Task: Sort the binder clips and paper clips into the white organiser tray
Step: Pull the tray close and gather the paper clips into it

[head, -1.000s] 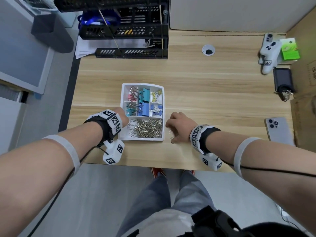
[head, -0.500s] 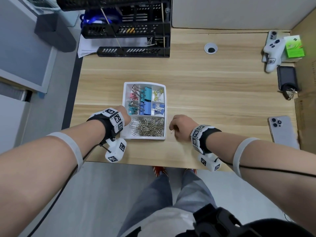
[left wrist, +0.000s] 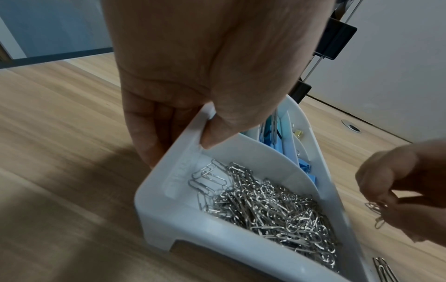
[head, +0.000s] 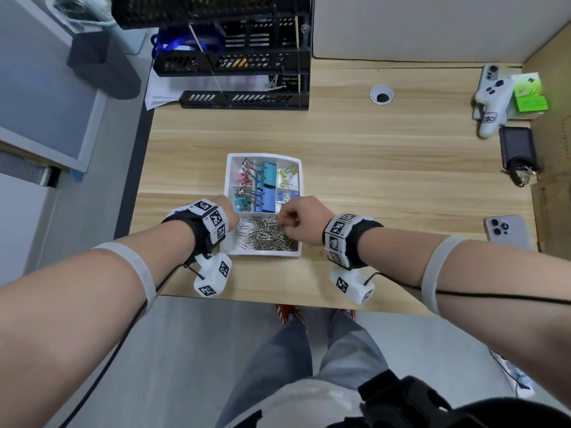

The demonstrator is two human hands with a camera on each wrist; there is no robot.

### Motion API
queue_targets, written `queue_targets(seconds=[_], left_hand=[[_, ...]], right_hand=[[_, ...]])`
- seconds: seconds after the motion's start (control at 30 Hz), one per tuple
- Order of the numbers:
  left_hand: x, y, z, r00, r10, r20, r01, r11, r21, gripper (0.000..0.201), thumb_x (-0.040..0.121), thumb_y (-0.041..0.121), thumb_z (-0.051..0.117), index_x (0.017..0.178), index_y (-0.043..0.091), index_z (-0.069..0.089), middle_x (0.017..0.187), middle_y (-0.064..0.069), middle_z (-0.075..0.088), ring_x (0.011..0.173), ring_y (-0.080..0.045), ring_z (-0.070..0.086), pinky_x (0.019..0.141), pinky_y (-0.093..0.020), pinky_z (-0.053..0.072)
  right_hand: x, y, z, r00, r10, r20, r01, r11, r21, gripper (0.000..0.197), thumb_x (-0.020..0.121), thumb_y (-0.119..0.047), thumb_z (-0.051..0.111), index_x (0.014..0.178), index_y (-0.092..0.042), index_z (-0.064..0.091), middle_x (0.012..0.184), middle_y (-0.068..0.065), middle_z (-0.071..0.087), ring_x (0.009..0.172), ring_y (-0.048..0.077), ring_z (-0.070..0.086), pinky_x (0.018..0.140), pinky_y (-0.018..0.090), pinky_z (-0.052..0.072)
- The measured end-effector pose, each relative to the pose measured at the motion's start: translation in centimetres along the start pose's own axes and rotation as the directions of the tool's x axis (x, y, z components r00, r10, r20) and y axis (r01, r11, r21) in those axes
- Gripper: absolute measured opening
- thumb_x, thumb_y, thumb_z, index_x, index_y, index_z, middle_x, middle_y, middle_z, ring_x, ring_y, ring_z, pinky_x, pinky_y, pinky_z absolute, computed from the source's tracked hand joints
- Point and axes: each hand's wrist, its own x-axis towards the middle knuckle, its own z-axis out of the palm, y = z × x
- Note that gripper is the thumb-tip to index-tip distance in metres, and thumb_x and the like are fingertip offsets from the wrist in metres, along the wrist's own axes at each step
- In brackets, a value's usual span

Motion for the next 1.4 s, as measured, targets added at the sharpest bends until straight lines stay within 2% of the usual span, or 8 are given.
queue_targets(seconds=[0.17,0.33,0.43,0.57,0.77,0.93,1.2,1.4], left_hand=[[-0.1,-0.1,0.1,1.000,0.003,-0.004,-0.003,1.000,-0.009,0.017,0.090,0.011,0.052,0.074,0.007,0.050,0.069,-0.006,0.050,0.061,-0.021,0.049,0.058,-0.030,0.040],[0.1,-0.1,0.1,1.000,0.010,0.004,-0.010,1.000,-0.005,0.025,0.094,0.013,0.051,0.070,0.007,0.048,0.068,-0.005,0.049,0.057,-0.018,0.046,0.052,-0.027,0.037],[0.1,-0.1,0.1,1.000,0.012,-0.001,-0.012,1.000,0.002,0.026,0.095,0.012,0.050,0.070,0.007,0.047,0.068,-0.005,0.048,0.057,-0.017,0.046,0.052,-0.026,0.036],[0.3,0.0,0.2,1.000,0.013,-0.003,-0.013,1.000,-0.014,0.026,0.095,0.012,0.050,0.070,0.007,0.046,0.069,-0.006,0.048,0.059,-0.018,0.046,0.053,-0.026,0.037],[0.6,-0.2,0.3,1.000,0.006,-0.004,-0.006,1.000,-0.015,0.023,0.093,0.013,0.051,0.071,0.007,0.049,0.071,-0.007,0.052,0.069,-0.024,0.054,0.063,-0.030,0.043],[0.6,-0.2,0.4,1.000,0.004,-0.003,-0.004,1.000,-0.016,0.021,0.093,0.013,0.051,0.073,0.006,0.049,0.072,-0.007,0.052,0.068,-0.023,0.053,0.063,-0.030,0.044],[0.8,-0.3,0.4,1.000,0.004,-0.009,-0.004,1.000,-0.002,0.020,0.093,0.012,0.050,0.073,0.006,0.049,0.071,-0.006,0.051,0.064,-0.022,0.051,0.062,-0.030,0.042],[0.8,-0.2,0.5,1.000,0.004,-0.007,-0.004,0.999,0.045,0.016,0.090,0.011,0.051,0.075,0.006,0.050,0.067,-0.005,0.049,0.067,-0.023,0.052,0.061,-0.030,0.041]], right_hand=[[0.1,-0.6,0.7,0.999,-0.030,0.014,0.030,0.999,-0.020,0.019,0.085,-0.010,0.068,0.101,-0.015,0.075,0.096,-0.001,0.072,0.085,0.011,0.066,0.080,0.020,0.052],[-0.2,1.9,-2.3,0.994,0.037,-0.100,-0.051,0.988,-0.143,0.017,0.085,-0.009,0.062,0.096,-0.016,0.073,0.092,-0.003,0.067,0.084,0.013,0.062,0.077,0.022,0.049],[-0.9,4.8,-4.3,0.985,0.164,-0.046,-0.171,0.941,-0.294,0.022,0.072,-0.015,0.072,0.093,-0.021,0.069,0.089,-0.006,0.058,0.080,0.018,0.061,0.077,0.032,0.055],[-2.2,7.2,-4.7,0.970,0.241,0.036,-0.208,0.895,-0.394,0.042,0.069,-0.012,0.077,0.109,-0.015,0.065,0.102,0.000,0.051,0.088,0.022,0.058,0.085,0.033,0.051],[-2.9,7.3,-2.1,0.984,0.159,0.085,-0.116,0.918,-0.379,0.030,0.075,-0.004,0.066,0.104,-0.011,0.070,0.100,0.005,0.064,0.095,0.025,0.061,0.080,0.024,0.044],[-2.7,6.9,-1.3,0.988,0.121,0.098,-0.078,0.929,-0.361,0.031,0.080,-0.003,0.059,0.106,-0.013,0.074,0.103,0.006,0.066,0.098,0.024,0.061,0.084,0.026,0.047],[-3.0,6.7,0.0,0.984,0.077,0.162,-0.010,0.927,-0.374,0.067,0.062,-0.022,0.084,0.123,-0.014,0.058,0.114,0.005,0.051,0.098,0.023,0.053,0.087,0.033,0.048],[-3.3,6.8,0.9,0.987,-0.003,0.158,0.060,0.934,-0.352,0.039,0.076,-0.008,0.072,0.115,-0.013,0.067,0.114,0.007,0.055,0.101,0.026,0.056,0.085,0.034,0.047]])
